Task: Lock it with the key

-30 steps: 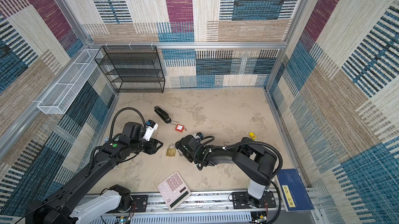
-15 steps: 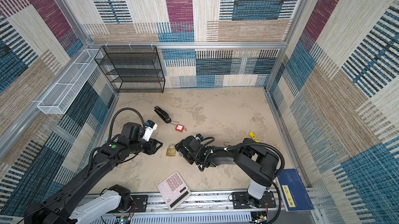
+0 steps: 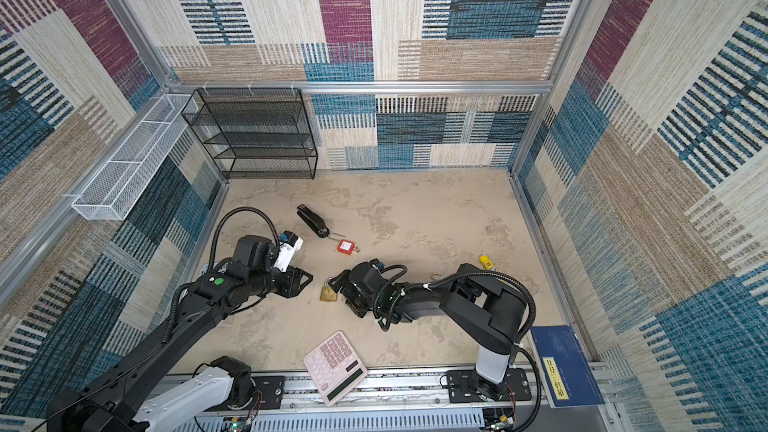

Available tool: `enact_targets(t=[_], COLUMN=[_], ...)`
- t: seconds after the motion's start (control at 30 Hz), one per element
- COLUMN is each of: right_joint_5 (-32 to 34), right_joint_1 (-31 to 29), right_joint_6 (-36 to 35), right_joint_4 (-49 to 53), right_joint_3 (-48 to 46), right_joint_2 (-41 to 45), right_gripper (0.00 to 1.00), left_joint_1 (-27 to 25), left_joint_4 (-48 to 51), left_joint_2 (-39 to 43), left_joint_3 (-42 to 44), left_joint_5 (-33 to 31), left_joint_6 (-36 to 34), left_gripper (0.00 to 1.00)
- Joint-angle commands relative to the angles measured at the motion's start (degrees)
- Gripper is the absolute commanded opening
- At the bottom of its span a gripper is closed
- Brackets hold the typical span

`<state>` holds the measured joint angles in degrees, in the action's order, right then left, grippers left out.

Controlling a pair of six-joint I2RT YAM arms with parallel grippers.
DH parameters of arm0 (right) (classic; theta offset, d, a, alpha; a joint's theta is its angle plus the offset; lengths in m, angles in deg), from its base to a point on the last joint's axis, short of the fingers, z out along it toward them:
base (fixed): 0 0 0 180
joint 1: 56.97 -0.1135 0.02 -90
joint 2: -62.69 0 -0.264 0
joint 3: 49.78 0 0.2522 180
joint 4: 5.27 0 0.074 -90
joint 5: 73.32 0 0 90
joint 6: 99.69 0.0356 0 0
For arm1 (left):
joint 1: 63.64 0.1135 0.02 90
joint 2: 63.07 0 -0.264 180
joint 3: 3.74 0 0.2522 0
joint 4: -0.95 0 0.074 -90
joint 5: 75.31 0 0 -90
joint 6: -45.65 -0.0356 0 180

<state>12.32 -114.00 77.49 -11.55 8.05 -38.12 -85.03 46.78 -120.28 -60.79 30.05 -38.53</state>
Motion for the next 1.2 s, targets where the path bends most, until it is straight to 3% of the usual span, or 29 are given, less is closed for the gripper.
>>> enact_targets(t=[0.0,0.17,0.37,0.63,0.73,0.83,1.0,1.1,1.17], right_joint_5=[0.0,4.4,10.7,6.2,5.8,-0.6,-1.9,-4.0,-5.2], right_joint_1=[0.0,0.0,2.8,14.1,15.8,17.8,19.3,20.5,21.7], right_joint_6=[0.4,-2.4,-18.3,-61.9,-75.4,-84.6,-91.2,-93.0,-92.0], right_joint_4=[-0.8,4.8,15.2,18.6,19.9,21.6,25.9,26.4,26.0], right_joint_3=[-0.4,0.9,7.6,14.0,17.1,21.4,28.8,31.5,32.6], right_joint_2=[0.7,4.9,9.2,10.8,8.9,5.3,-1.5,-4.6,-6.2], right_gripper=[0.86,0.86,0.86,0.86,0.86,0.83,0.84,0.83,0.88], left_joint_1=[0.0,0.1,0.0,0.0,0.0,0.0,-0.1,-0.3,-0.4], left_joint_4=[0.8,0.1,-1.0,-3.6,-5.6,-6.2,-5.5,-5.1,-4.6], left_joint_2=[0.0,0.1,0.4,-0.8,-0.9,-0.9,-0.2,0.6,0.7], left_joint_3=[-0.4,-0.2,-0.4,-1.1,-0.4,-0.2,0.3,0.3,-0.1], left_joint_5=[0.0,0.5,0.0,0.4,0.3,-0.3,-3.3,-5.0,-6.1], left_joint_6=[-0.5,-0.4,1.0,6.7,10.0,13.3,15.6,15.8,16.1], left_gripper=[0.50,0.50,0.50,0.50,0.50,0.50,0.49,0.49,0.49])
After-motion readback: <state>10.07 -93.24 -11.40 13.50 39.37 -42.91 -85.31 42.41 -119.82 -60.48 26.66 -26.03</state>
